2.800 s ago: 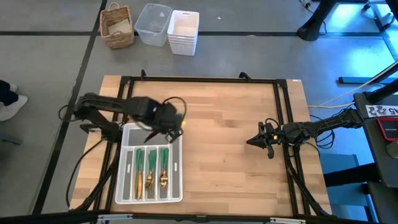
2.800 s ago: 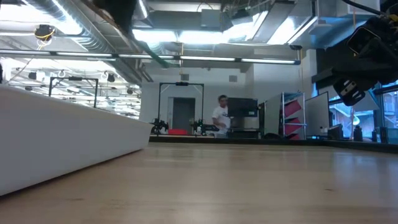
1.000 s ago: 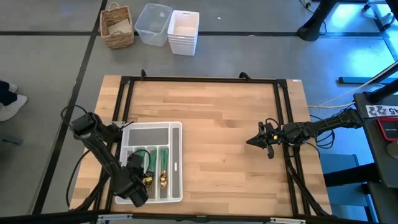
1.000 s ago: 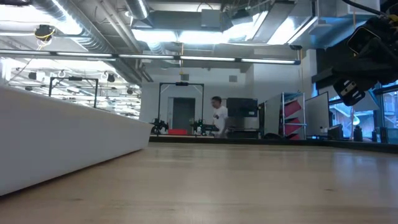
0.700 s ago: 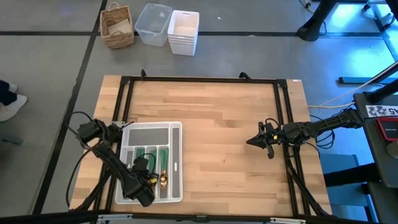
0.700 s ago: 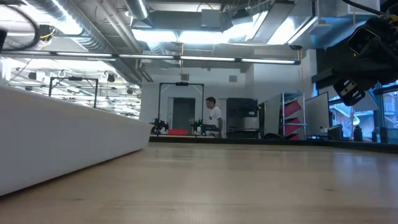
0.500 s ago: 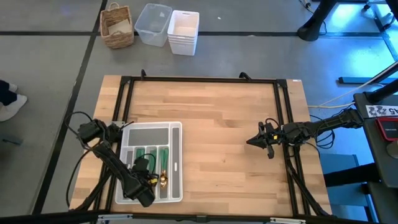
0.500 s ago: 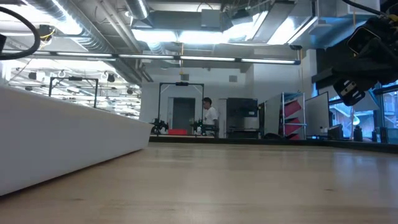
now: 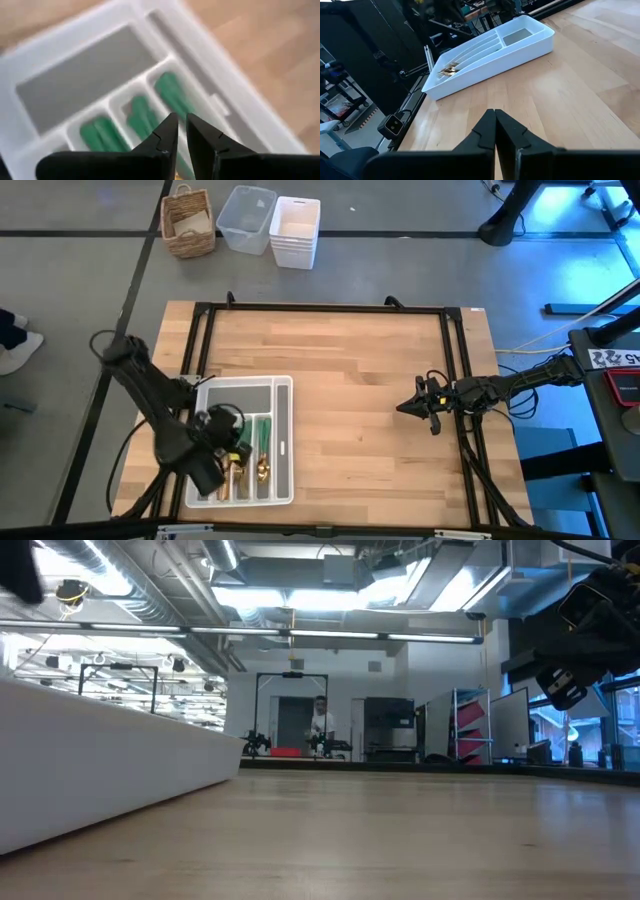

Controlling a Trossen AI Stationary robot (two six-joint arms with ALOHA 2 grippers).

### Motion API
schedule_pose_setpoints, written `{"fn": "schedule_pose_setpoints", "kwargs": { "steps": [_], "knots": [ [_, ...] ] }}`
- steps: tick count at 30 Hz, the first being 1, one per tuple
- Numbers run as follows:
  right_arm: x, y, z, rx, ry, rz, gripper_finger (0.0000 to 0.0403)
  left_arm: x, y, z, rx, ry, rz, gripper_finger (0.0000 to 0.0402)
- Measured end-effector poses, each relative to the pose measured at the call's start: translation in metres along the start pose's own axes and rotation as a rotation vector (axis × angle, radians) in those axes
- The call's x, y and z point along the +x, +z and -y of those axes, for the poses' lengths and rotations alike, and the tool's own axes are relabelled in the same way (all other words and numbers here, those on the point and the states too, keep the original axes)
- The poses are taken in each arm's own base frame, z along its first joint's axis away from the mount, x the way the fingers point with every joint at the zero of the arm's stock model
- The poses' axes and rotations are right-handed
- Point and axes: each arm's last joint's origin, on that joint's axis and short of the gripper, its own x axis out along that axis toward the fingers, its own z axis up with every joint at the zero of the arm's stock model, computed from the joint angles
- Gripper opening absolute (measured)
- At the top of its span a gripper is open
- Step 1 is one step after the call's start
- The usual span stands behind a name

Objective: Sort silverware
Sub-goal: Return to Home Position

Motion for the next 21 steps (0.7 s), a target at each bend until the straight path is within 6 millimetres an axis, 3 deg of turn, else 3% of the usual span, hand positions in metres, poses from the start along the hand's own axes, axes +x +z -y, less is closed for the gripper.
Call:
{"fn": "schedule_pose_setpoints", "kwargs": {
  "steps": [4,7,11,14,17,21],
  "knots": [
    [0.0,0.0,0.0,0.0,0.0,0.0,0.0005,-0.025,0.033,-0.017,0.133,-0.174,0.17,0.0031],
    [0.0,0.0,0.0,0.0,0.0,0.0,0.0005,-0.045,0.061,-0.03,0.255,-0.269,0.504,0.0031],
    [0.0,0.0,0.0,0.0,0.001,0.0,0.0005,-0.068,0.093,-0.053,0.351,-0.206,0.899,0.0031],
    [0.0,0.0,0.0,0.0,0.001,0.001,0.0005,-0.074,0.111,-0.069,0.296,-0.184,0.928,0.0027],
    [0.0,0.0,0.0,0.0,0.001,0.001,0.0005,-0.067,0.122,-0.077,0.199,-0.182,0.867,0.0015],
    [0.0,0.0,0.0,0.0,0.001,0.001,0.0005,-0.044,0.124,-0.065,0.128,-0.146,0.782,0.0002]
  ]
}}
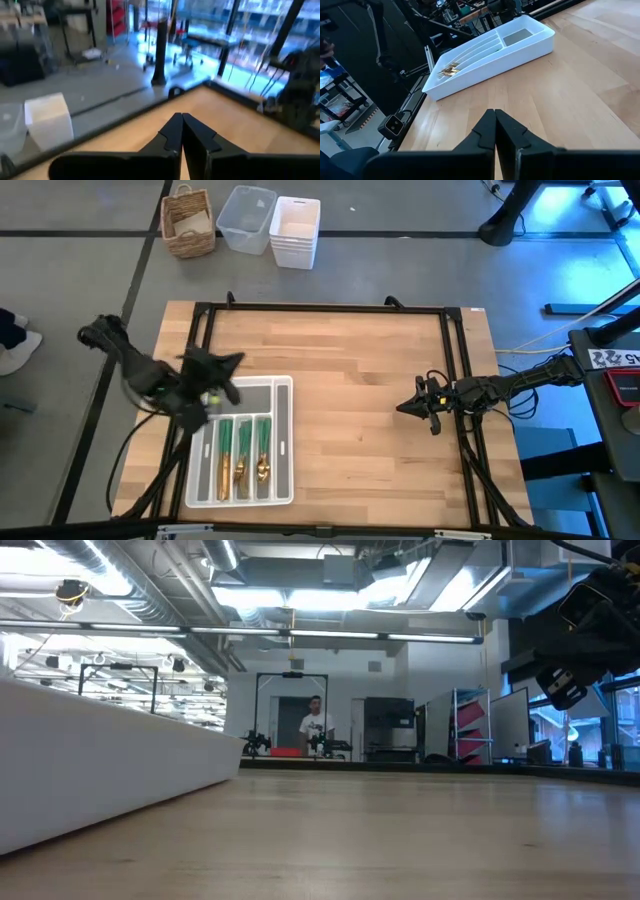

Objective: Sort silverware
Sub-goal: Return to Home Position

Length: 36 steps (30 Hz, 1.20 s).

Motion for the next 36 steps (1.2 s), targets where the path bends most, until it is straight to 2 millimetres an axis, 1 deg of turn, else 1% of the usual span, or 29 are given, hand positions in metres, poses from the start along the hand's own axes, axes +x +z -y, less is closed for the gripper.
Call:
{"fn": "schedule_pose_setpoints", "kwargs": {
  "steps": [3,5,7,10,12,13,16,19,22,25,29,33,36],
  "knots": [
    [0.0,0.0,0.0,0.0,0.0,0.0,0.0005,0.024,-0.017,0.021,0.035,-0.004,-0.08,0.0002],
    [0.0,0.0,0.0,0.0,0.0,-0.001,0.0005,0.044,-0.025,0.036,0.075,-0.081,-0.134,0.0002],
    [0.0,0.0,0.0,0.0,0.0,0.0,0.0005,0.065,-0.031,0.05,0.136,-0.24,-0.159,0.0002],
    [0.0,0.0,0.0,0.0,0.0,0.0,0.0005,0.094,-0.032,0.066,0.277,-0.578,-0.098,0.0003],
    [0.0,0.0,0.0,0.0,0.0,0.0,0.0005,0.106,-0.03,0.069,0.349,-0.762,-0.039,0.0003],
    [0.0,0.0,0.0,0.0,0.0,-0.001,0.0005,0.109,-0.03,0.067,0.364,-0.817,-0.023,0.0003],
    [0.0,0.0,0.0,0.0,0.0,0.0,0.0005,0.112,-0.03,0.05,0.344,-0.886,0.021,0.0003],
    [0.0,0.0,0.0,0.0,0.0,0.0,0.0005,0.102,-0.034,0.016,0.3,-0.857,0.078,0.0003],
    [0.0,0.0,0.0,0.0,0.0,-0.001,0.0005,0.088,-0.053,-0.019,0.218,-0.826,0.068,0.0003],
    [0.0,0.0,0.0,0.0,0.0,0.0,0.0005,0.076,-0.074,-0.043,0.135,-0.823,0.05,0.0003],
    [0.0,0.0,0.0,0.0,0.0,-0.001,0.0005,0.064,-0.097,-0.063,0.117,-0.837,0.104,0.0003],
    [0.0,0.0,0.0,0.0,0.0,-0.001,0.0005,0.057,-0.119,-0.078,0.149,-0.84,0.228,0.0003],
    [0.0,0.0,0.0,0.0,0.0,-0.001,0.0005,0.054,-0.134,-0.086,0.151,-0.84,0.287,0.0003]
  ]
}}
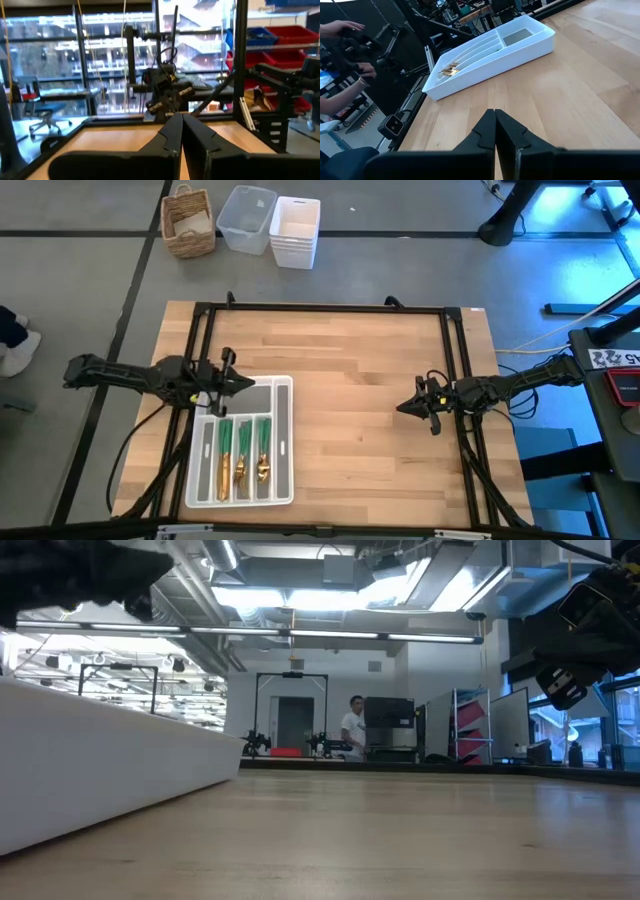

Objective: Sort silverware
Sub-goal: Return to Home Position

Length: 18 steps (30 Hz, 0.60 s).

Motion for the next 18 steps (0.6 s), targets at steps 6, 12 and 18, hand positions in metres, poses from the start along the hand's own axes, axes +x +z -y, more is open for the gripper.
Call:
{"fn": "schedule_pose_setpoints", "kwargs": {
  "steps": [6,12,18],
  "knots": [
    [0.0,0.0,0.0,0.0,0.0,0.0,0.0005,-0.014,-0.017,-0.002,0.047,0.031,0.024,0.0003],
    [0.0,0.0,0.0,0.0,0.0,0.0,0.0005,-0.021,-0.018,-0.004,0.003,0.06,0.007,0.0003],
    [0.0,0.0,0.0,0.0,0.0,0.0,0.0005,-0.023,-0.024,-0.004,-0.066,0.058,-0.053,0.0003]
  ]
}}
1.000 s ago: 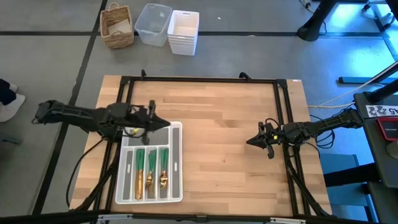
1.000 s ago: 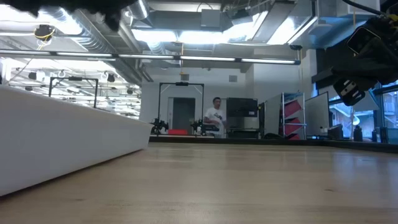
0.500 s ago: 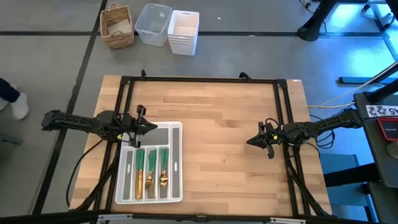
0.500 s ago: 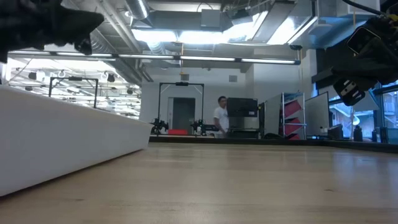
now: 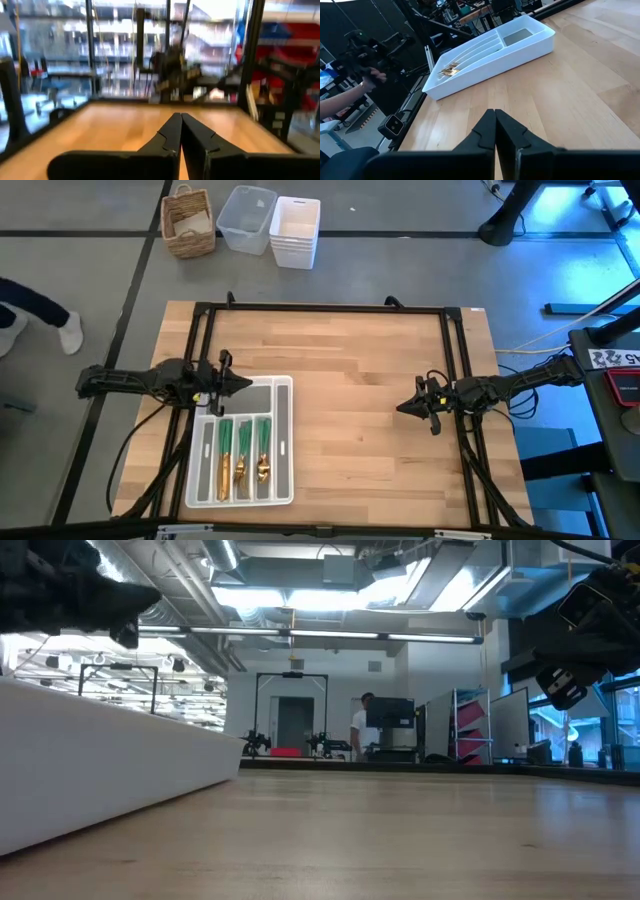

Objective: Sort silverware
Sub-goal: Return to Home Position

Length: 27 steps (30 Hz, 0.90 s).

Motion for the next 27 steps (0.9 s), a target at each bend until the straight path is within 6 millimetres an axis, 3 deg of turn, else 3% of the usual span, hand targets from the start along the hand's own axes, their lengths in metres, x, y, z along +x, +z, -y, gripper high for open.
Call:
{"fn": "schedule_pose_setpoints", "kwargs": {
  "steps": [5,18,27],
  "knots": [
    [0.0,0.0,0.0,0.0,0.0,0.0,0.0005,-0.001,-0.016,0.0,-0.015,0.0,-0.165,0.0003],
    [0.0,0.0,0.0,0.0,-0.001,-0.002,0.0005,0.0,-0.017,0.0,-0.012,-0.012,-0.182,0.0003],
    [-0.011,0.015,0.002,0.021,0.006,0.178,0.0005,0.0,-0.017,0.0,-0.012,-0.012,-0.183,0.0003]
  ]
}}
